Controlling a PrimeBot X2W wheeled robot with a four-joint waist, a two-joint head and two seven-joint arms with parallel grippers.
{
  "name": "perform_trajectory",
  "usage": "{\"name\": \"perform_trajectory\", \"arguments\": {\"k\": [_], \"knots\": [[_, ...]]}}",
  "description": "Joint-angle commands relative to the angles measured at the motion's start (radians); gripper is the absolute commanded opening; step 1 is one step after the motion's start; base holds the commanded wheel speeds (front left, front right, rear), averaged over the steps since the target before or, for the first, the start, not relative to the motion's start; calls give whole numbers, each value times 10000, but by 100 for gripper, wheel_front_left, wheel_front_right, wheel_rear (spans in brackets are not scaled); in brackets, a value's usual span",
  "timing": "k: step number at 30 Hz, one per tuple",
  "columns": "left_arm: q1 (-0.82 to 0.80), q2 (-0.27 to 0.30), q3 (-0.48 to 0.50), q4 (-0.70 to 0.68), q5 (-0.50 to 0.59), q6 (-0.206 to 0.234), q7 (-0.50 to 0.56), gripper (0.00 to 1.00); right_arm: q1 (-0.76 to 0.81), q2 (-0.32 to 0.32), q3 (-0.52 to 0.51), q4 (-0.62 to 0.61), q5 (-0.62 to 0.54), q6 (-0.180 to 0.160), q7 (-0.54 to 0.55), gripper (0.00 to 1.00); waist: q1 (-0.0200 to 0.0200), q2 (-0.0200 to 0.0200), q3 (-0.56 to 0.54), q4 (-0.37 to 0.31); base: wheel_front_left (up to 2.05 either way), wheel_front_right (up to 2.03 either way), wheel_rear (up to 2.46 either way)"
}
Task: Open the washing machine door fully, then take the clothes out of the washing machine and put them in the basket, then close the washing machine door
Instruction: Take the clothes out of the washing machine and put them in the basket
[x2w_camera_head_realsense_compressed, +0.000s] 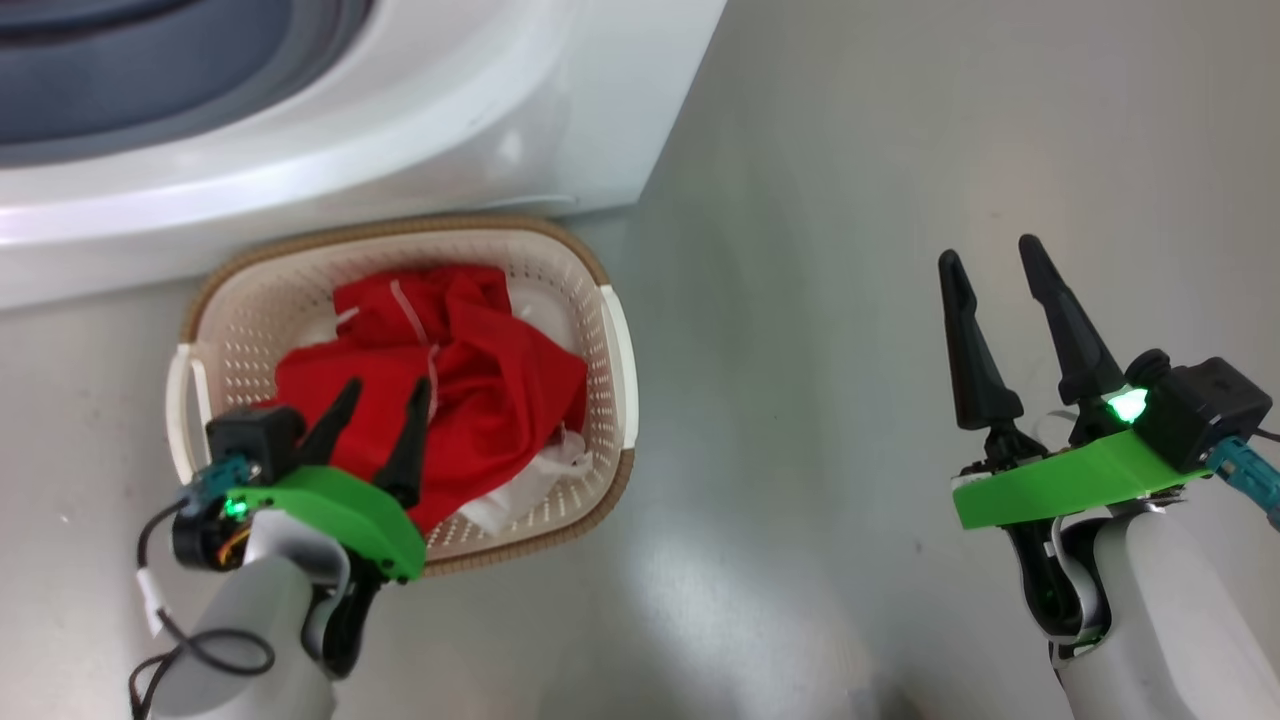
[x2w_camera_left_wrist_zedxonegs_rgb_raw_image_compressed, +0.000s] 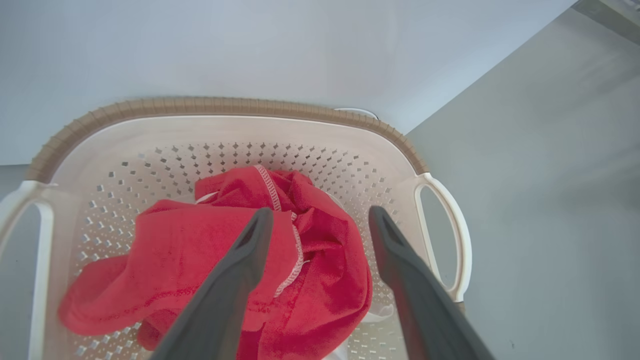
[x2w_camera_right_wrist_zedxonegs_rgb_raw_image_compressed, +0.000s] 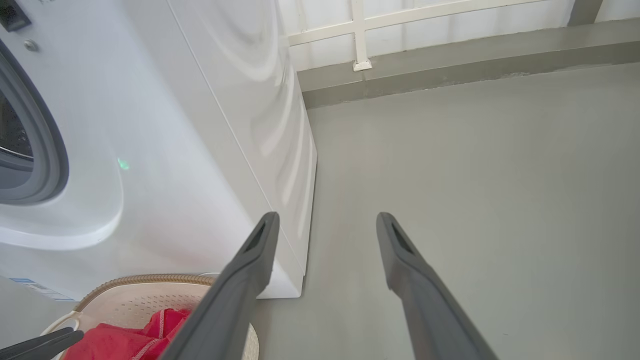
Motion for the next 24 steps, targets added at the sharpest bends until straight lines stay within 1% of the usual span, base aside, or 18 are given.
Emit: {"name": "perform_trajectory", "arguments": {"k": [1, 4, 5, 12, 16, 17, 24], "knots": [[458, 303, 474, -270, 240, -55, -51, 100, 386, -6, 191, -160, -102, 48, -63, 100, 0, 0, -564, 68, 0, 0, 0], [864, 269, 1078, -666, 720, -55, -51, 100, 542, -6, 171, -53, -148, 48, -63, 100, 0, 0, -1028, 99, 0, 0, 0], [1136, 198, 1445, -989, 1004, -55, -51, 100, 664, -6, 147, 16, -178, 48, -63, 100, 0, 0, -1335, 131, 0, 0, 0], [2122, -56, 2903, -2373, 2283, -55, -51, 100, 1116, -6, 72, 252, -265, 48, -63, 100, 0, 0, -2412, 244, 0, 0, 0], [2650, -207, 3448, -3037, 2857, -55, -51, 100, 1383, -6, 29, 352, -316, 48, -63, 100, 0, 0, -2986, 297, 0, 0, 0], [2650, -207, 3448, -3037, 2857, -55, -51, 100, 1383, -6, 29, 352, -316, 48, -63, 100, 0, 0, -2986, 297, 0, 0, 0], [3480, -384, 4252, -4203, 3460, -55, -51, 100, 1888, -6, -73, 404, -377, 48, -63, 100, 0, 0, -3799, 365, 0, 0, 0]]}}
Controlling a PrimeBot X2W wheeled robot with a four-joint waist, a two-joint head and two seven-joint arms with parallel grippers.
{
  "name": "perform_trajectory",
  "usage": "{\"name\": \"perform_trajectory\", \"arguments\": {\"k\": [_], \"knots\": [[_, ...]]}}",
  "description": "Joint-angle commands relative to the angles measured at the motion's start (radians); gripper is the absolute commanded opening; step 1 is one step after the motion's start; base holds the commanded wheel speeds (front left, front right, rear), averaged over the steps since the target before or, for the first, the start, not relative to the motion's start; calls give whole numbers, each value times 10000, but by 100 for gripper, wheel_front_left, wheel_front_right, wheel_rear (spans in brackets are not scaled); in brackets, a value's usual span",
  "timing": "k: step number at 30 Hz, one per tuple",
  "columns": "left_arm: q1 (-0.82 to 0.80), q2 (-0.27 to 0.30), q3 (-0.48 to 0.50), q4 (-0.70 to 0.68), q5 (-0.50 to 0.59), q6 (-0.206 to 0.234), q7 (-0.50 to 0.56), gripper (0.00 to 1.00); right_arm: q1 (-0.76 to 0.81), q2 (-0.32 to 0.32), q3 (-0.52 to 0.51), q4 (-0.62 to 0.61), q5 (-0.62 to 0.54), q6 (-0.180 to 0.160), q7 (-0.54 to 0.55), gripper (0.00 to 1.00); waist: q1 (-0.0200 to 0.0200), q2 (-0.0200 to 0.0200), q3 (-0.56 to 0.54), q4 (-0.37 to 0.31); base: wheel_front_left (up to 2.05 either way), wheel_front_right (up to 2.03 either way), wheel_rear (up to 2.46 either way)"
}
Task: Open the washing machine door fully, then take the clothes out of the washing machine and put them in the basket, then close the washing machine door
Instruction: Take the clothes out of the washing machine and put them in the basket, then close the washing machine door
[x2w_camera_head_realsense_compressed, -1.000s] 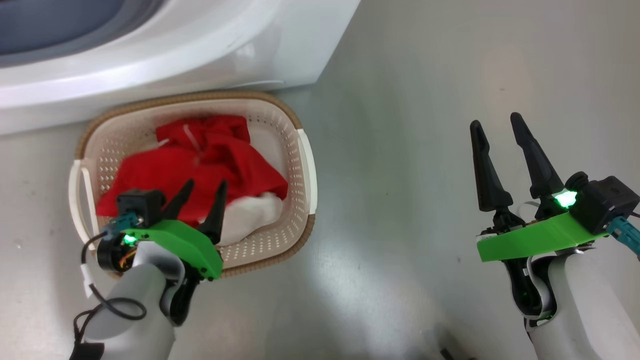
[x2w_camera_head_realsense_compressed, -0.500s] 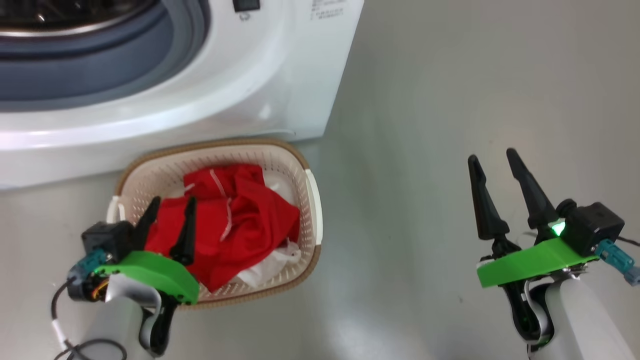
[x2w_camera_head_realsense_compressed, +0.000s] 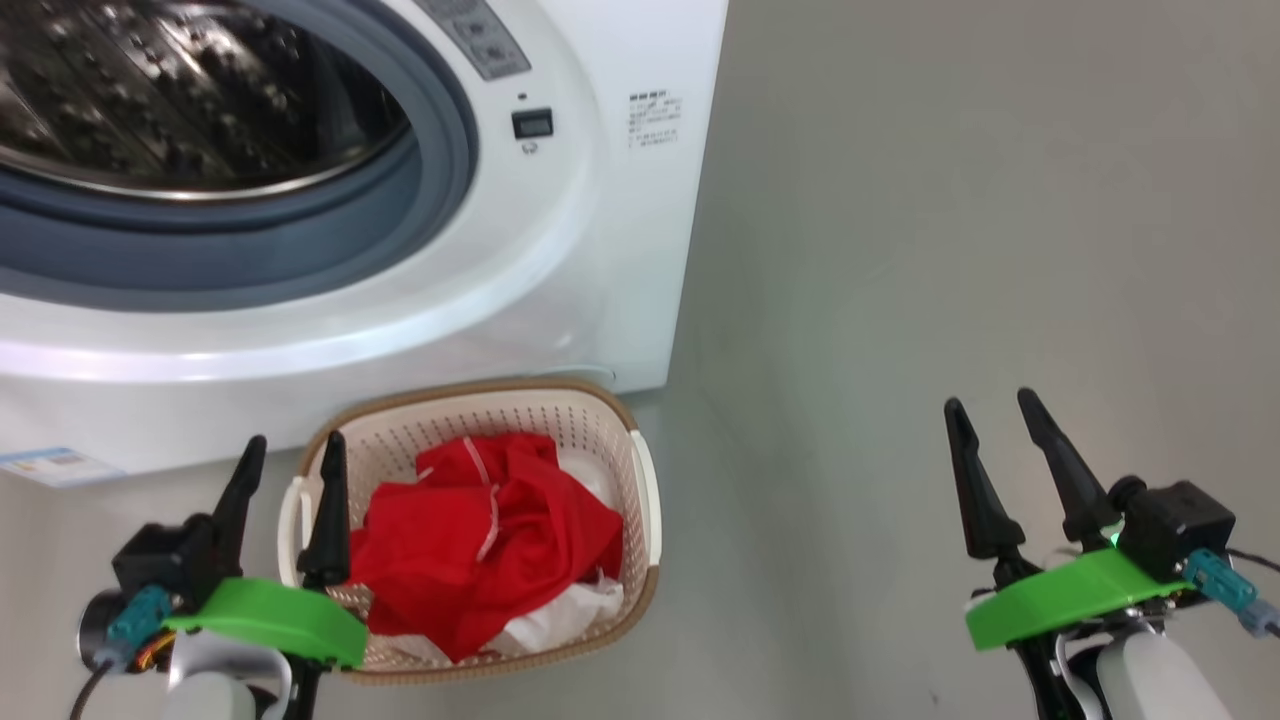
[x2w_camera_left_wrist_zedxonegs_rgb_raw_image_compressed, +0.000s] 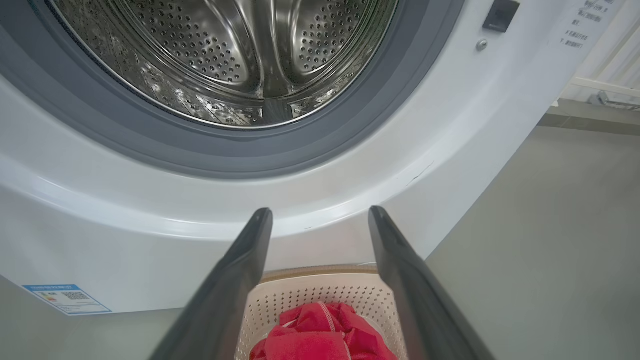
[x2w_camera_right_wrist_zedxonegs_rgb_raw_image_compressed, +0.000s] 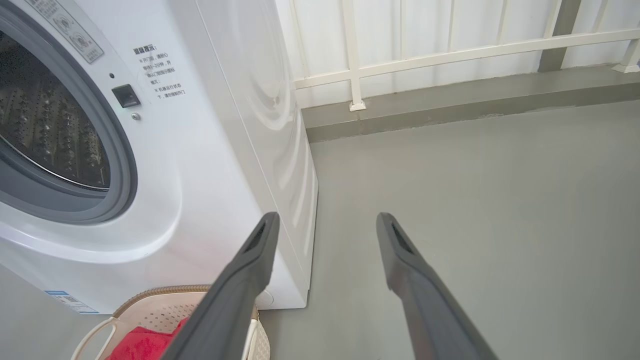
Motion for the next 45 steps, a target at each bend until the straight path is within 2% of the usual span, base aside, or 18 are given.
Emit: {"name": "perform_trajectory", "arguments": {"k": [1, 12, 22, 45], "knots": [[288, 177, 412, -470, 164, -55, -51, 100, 201, -18, 170, -206, -147, 48, -65, 100, 0, 0, -602, 115, 0, 0, 0], [1985, 12, 975, -2224, 840, -55, -51, 100, 1243, -18, -31, -299, -278, 48, -65, 100, 0, 0, -1683, 214, 0, 0, 0], [3314, -207, 1249, -3332, 1045, -56, -51, 100, 1997, -18, -315, -458, -359, 48, -65, 100, 0, 0, -2101, 202, 0, 0, 0], [3666, -319, 1415, -3662, 1019, -56, -51, 100, 2052, -18, -337, -411, -362, 48, -65, 100, 0, 0, -2147, 120, 0, 0, 0]]}}
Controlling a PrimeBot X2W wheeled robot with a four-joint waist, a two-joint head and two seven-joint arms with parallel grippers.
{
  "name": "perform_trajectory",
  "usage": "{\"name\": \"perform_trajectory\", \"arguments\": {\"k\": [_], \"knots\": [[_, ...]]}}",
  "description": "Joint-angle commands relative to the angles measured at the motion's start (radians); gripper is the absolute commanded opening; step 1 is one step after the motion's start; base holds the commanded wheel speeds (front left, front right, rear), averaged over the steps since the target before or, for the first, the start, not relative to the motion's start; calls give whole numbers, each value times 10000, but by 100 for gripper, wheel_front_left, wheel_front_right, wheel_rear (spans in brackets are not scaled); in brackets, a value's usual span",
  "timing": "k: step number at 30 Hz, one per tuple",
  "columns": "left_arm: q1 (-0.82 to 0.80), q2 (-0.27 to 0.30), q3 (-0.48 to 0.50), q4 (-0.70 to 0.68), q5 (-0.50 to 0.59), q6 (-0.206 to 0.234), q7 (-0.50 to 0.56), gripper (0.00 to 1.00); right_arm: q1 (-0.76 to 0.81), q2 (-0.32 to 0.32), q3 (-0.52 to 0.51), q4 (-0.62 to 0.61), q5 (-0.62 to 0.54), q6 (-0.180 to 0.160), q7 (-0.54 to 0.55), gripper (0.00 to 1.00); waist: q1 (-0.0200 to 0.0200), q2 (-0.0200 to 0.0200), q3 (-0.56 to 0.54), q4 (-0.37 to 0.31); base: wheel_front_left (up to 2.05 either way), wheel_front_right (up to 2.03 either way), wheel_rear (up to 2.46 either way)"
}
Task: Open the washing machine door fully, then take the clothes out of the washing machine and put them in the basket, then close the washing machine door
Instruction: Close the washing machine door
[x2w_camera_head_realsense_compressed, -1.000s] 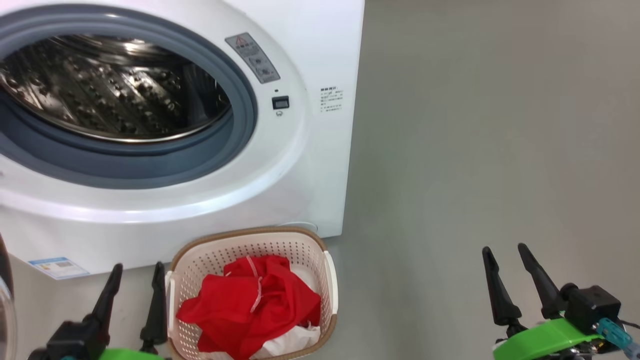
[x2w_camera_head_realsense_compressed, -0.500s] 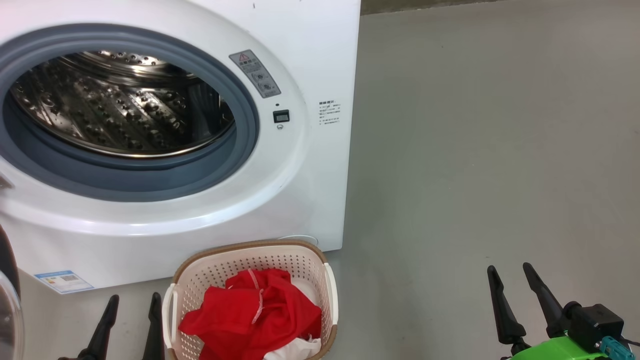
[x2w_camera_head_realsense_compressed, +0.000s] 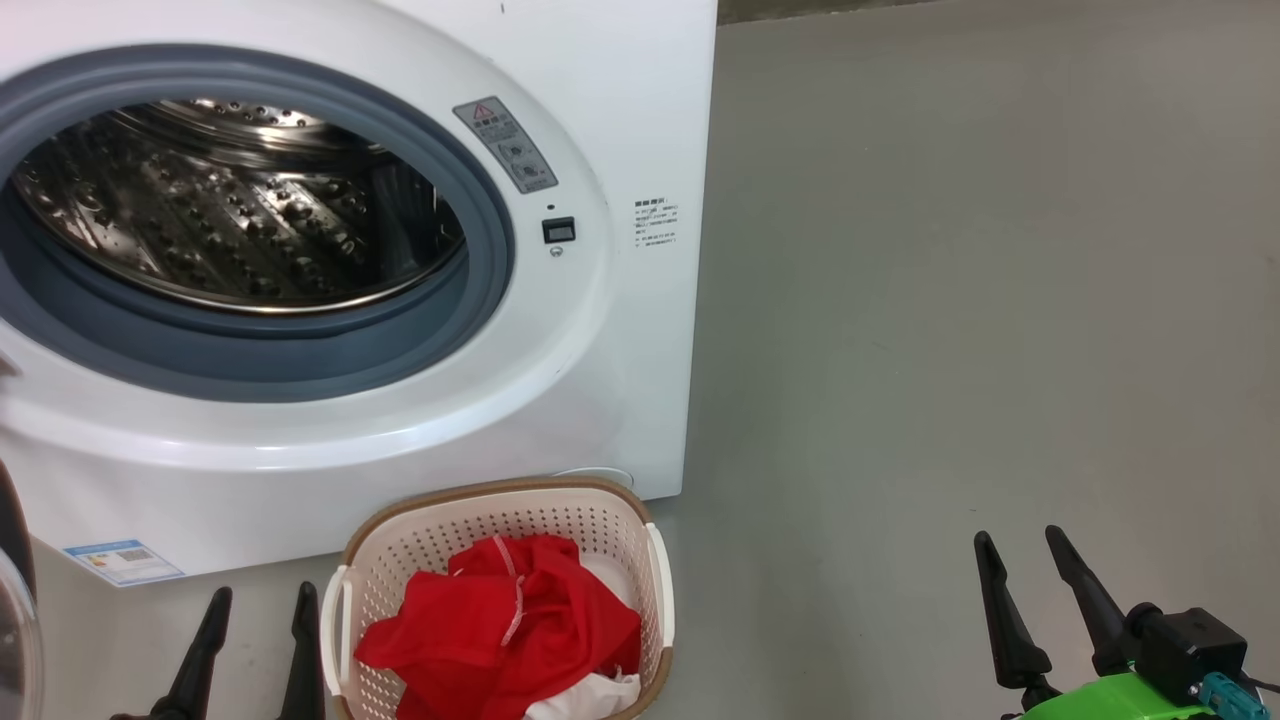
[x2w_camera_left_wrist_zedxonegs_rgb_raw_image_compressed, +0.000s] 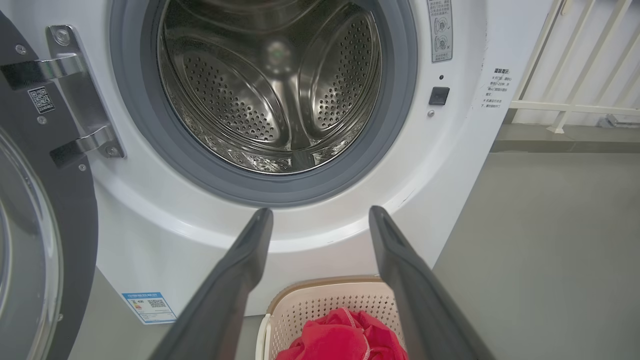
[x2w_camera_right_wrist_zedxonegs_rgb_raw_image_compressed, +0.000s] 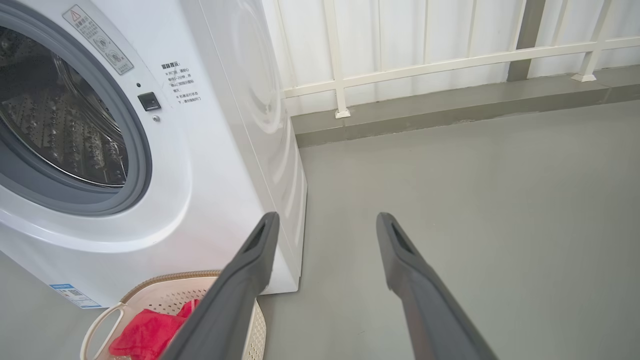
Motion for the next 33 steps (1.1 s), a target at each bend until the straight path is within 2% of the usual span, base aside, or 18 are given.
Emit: {"name": "perform_trajectory", "arguments": {"k": [1, 9, 33], "knots": [[-200, 56, 348, -270, -9, -56, -51, 100, -135, -123, 178, -216, -32, 48, -65, 100, 0, 0, -8, 4, 0, 0, 0], [-234, 56, 269, -245, -107, -56, -51, 100, -120, -123, 179, -220, -36, 48, -65, 100, 0, 0, -25, 42, -42, 42, 0], [-249, 55, 283, -318, -200, -56, -51, 100, -146, -123, 210, -126, 38, 48, -65, 100, 0, 0, -40, 142, -114, 114, 0]]}}
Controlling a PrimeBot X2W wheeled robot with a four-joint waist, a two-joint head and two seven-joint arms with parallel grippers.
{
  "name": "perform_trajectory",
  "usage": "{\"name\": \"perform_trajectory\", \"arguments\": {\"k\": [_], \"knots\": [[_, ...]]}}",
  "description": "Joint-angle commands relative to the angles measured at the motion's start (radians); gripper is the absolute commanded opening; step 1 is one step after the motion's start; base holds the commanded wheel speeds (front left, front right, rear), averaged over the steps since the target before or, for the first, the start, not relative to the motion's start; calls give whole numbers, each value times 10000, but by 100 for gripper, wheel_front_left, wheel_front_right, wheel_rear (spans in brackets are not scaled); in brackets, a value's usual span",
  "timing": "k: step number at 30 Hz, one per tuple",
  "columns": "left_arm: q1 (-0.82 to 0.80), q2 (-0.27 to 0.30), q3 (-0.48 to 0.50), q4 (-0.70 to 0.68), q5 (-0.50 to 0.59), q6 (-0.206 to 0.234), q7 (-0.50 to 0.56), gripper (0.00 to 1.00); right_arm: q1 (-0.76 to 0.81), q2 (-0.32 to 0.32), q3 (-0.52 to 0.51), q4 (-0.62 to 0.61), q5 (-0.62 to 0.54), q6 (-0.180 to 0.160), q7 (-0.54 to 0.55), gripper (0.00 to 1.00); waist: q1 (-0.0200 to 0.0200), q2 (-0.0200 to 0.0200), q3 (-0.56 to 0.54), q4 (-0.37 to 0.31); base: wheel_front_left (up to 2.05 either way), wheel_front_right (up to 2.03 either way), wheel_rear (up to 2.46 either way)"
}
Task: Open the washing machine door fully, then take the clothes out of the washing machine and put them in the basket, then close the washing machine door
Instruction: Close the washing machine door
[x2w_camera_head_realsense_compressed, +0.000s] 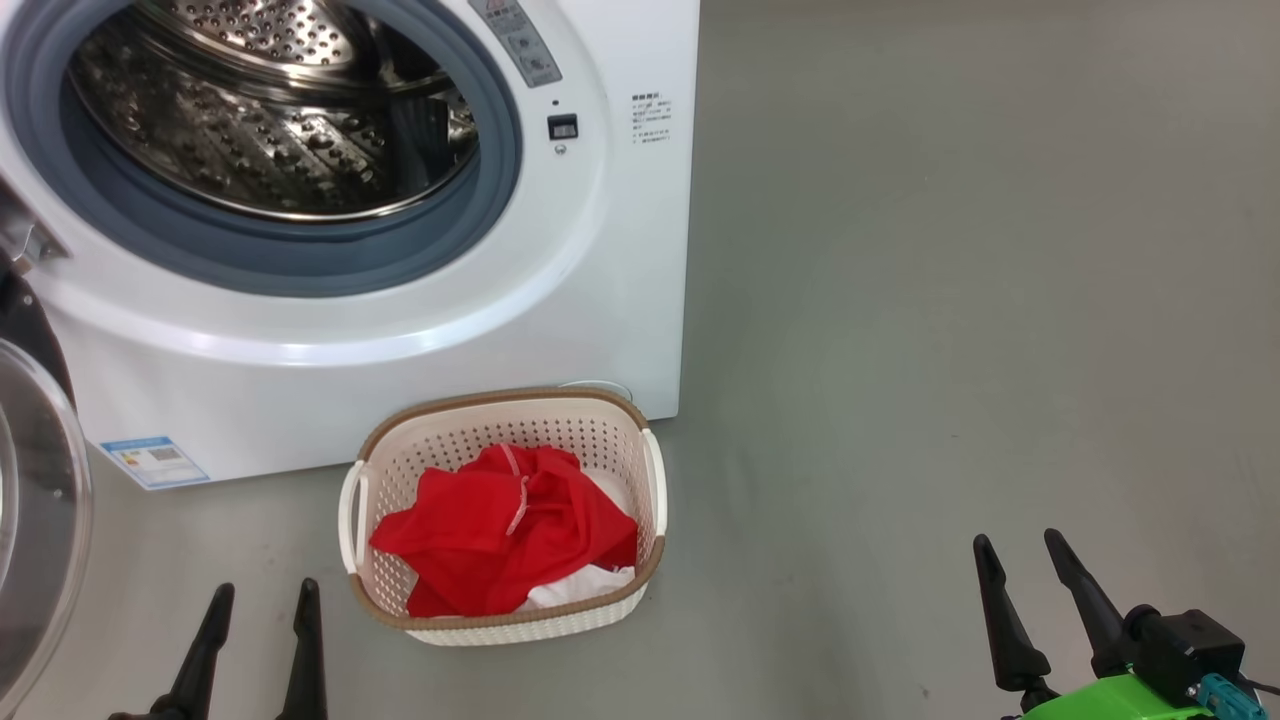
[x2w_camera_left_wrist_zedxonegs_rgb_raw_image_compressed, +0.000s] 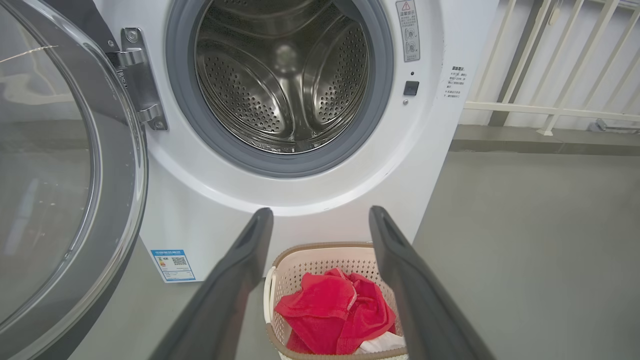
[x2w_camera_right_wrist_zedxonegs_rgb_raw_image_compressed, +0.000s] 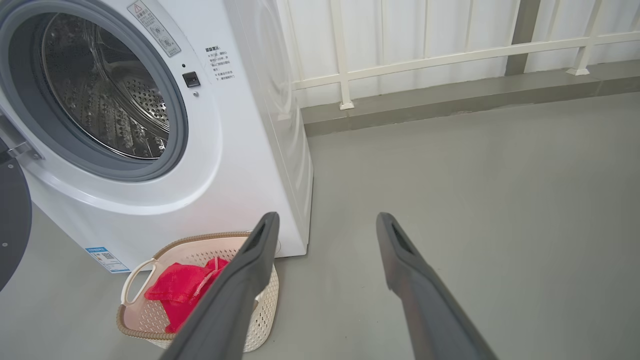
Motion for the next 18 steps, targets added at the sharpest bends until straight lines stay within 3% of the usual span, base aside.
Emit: {"name": "perform_trajectory", "arguments": {"k": [1, 18], "knots": [[-255, 66, 333, -222, -61, -56, -51, 100, -150, -129, 203, -215, 41, 48, -65, 100, 0, -1, 4, 9, -24, 24, 0], [-330, 66, 303, 158, -293, -56, -51, 100, -74, -129, 194, -197, 8, 48, -65, 100, 0, -1, -86, 270, -1, 1, 0]]}}
